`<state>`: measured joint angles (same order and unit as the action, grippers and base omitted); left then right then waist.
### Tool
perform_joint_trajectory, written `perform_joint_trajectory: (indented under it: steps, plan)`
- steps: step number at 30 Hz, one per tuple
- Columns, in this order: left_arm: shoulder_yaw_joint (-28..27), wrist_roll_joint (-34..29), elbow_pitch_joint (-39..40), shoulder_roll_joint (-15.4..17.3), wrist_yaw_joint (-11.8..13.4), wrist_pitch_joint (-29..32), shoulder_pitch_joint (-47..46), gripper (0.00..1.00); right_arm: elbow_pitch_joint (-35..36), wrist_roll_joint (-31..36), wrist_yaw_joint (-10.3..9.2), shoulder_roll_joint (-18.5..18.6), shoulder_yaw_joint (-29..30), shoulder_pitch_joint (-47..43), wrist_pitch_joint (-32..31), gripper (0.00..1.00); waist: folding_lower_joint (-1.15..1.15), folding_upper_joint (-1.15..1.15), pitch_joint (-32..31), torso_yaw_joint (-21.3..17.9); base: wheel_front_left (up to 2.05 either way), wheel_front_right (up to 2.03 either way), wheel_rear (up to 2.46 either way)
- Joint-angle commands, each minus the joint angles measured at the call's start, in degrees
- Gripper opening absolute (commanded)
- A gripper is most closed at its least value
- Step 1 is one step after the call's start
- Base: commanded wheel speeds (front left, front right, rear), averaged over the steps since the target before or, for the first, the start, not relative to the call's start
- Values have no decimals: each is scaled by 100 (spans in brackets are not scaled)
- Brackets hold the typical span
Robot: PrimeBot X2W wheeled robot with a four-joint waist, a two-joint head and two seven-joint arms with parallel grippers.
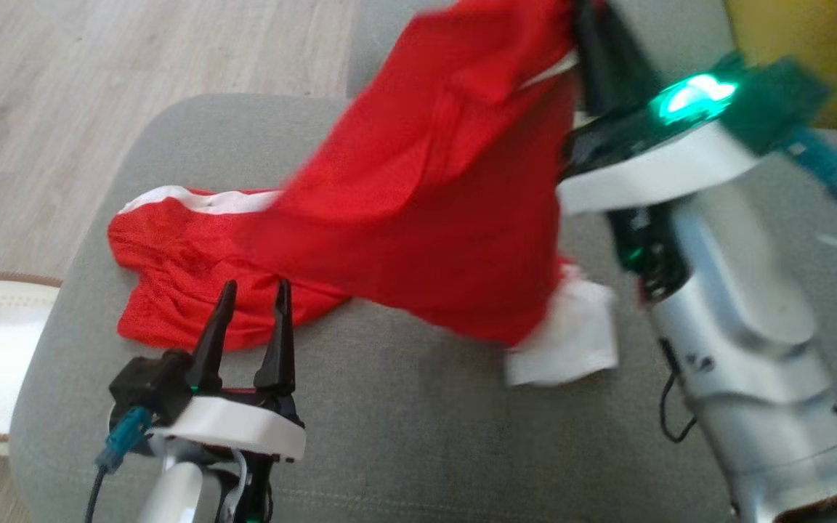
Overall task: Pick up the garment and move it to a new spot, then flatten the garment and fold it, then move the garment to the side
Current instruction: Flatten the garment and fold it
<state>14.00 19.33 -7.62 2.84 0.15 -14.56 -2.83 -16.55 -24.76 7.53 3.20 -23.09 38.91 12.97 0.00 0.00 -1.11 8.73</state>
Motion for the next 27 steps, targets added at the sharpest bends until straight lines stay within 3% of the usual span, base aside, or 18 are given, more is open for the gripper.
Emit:
perform_joint_trajectory:
  steps: [1, 5, 7, 10, 11, 12, 15, 16, 17, 21, 27]
  plan:
    - [-225, 45, 219, 4, 42, -44, -200, 100, 88, -5, -4, -33, 185, 211, 56, 0, 0, 0, 28, -73, 0, 0, 0]
    - [-240, 84, 269, 4, 68, -44, -212, 100, -276, 384, -4, -21, 1069, 198, -151, 0, 0, 0, 103, -253, 0, 0, 0]
    - [-228, 96, 287, 4, 65, -44, -244, 100, -365, 550, -4, 159, 1448, 107, -348, 0, 0, 0, 156, -326, 0, 0, 0]
    - [-217, 103, 299, 4, 69, -44, -296, 100, -414, 584, -4, 671, 1835, -133, -677, 0, 0, 0, 235, -422, 0, 0, 0]
    - [-215, 103, 303, 4, 64, -44, -317, 100, -443, 611, -4, 886, 1959, -229, -787, 0, 0, 0, 267, -449, 0, 0, 0]
    - [-215, 98, 308, 4, 50, -44, -356, 100, -531, 715, -4, 1323, 2173, -415, -967, 0, 0, 0, 331, -499, 0, 0, 0]
    - [-234, 81, 311, 4, 26, -44, -407, 100, -807, 1091, -4, 1854, 2476, -612, -1216, 0, 0, 0, 437, -572, 0, 0, 0]
    - [-236, 75, 303, 4, 15, -44, -423, 100, -927, 1326, -4, 1987, 2579, -653, -1307, 25, 0, 0, 463, -589, 0, 0, 0]
    - [-233, 69, 291, 4, 3, -44, -438, 100, -1018, 1569, -4, 2073, 2679, -667, -1357, 100, 0, 0, 484, -601, 0, 0, 0]
    - [-209, 66, 245, 4, -30, -44, -485, 100, -1207, 2231, -4, 1963, 3085, -600, -1397, 100, 0, 0, 522, -624, 0, 0, 0]
    - [-200, 42, 199, 4, -38, -44, -509, 100, -931, 2791, -4, 1341, 3402, -563, -1081, 100, 0, 0, 460, -603, 0, 0, 0]
